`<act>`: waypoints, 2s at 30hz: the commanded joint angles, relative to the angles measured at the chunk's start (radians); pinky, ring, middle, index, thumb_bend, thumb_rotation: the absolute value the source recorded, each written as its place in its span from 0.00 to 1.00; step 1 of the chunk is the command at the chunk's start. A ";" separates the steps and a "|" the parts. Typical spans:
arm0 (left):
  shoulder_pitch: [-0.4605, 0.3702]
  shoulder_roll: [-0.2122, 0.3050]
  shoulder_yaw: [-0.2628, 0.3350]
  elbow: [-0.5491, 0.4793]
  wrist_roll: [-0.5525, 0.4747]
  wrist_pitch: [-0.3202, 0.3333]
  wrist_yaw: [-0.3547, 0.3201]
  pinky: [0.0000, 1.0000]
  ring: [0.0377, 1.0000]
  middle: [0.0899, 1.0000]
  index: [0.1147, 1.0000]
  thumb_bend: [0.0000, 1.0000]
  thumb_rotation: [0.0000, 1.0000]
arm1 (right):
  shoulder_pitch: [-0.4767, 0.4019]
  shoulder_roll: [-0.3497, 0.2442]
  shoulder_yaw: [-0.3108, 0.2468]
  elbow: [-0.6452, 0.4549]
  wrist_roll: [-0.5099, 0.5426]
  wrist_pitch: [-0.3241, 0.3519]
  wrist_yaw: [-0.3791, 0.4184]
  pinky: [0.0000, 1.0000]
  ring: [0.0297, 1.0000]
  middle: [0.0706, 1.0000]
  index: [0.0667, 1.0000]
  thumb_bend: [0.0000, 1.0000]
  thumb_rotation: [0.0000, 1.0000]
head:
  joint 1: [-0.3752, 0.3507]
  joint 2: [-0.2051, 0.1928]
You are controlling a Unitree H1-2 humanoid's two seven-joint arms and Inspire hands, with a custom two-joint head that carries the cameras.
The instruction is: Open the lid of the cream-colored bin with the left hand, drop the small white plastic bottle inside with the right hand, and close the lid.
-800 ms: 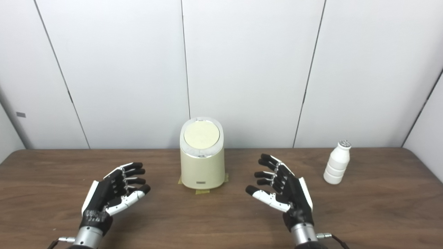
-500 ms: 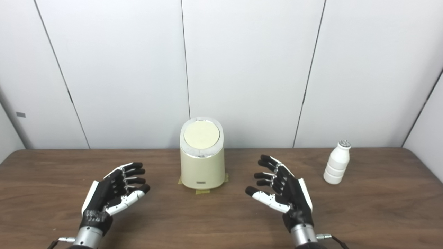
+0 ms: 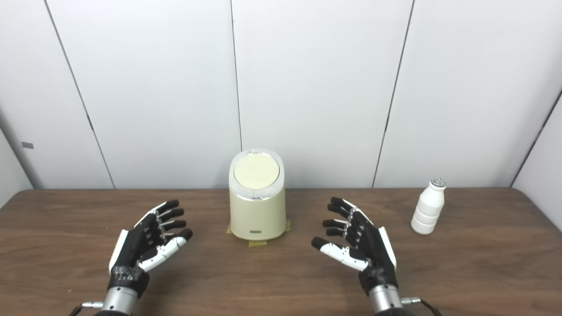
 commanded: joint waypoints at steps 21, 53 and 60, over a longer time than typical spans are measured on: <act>-0.490 0.005 -0.122 0.175 0.226 0.091 0.064 0.95 1.00 1.00 1.00 0.89 0.27 | -0.047 -0.002 0.000 -0.001 0.007 -0.041 0.007 0.60 0.63 0.77 0.76 0.85 0.24 | 0.001 -0.005; -0.594 0.075 -0.267 0.385 0.467 0.085 0.100 0.92 1.00 1.00 1.00 0.88 0.09 | -0.053 0.008 0.010 -0.006 -0.002 -0.038 0.001 0.52 0.62 0.78 0.75 0.83 0.23 | -0.006 0.006; -0.632 0.132 -0.439 0.357 0.763 0.228 0.085 0.90 1.00 1.00 1.00 0.95 0.15 | -0.053 0.009 0.013 -0.006 -0.015 -0.042 -0.005 0.56 0.63 0.78 0.75 0.84 0.24 | -0.008 0.011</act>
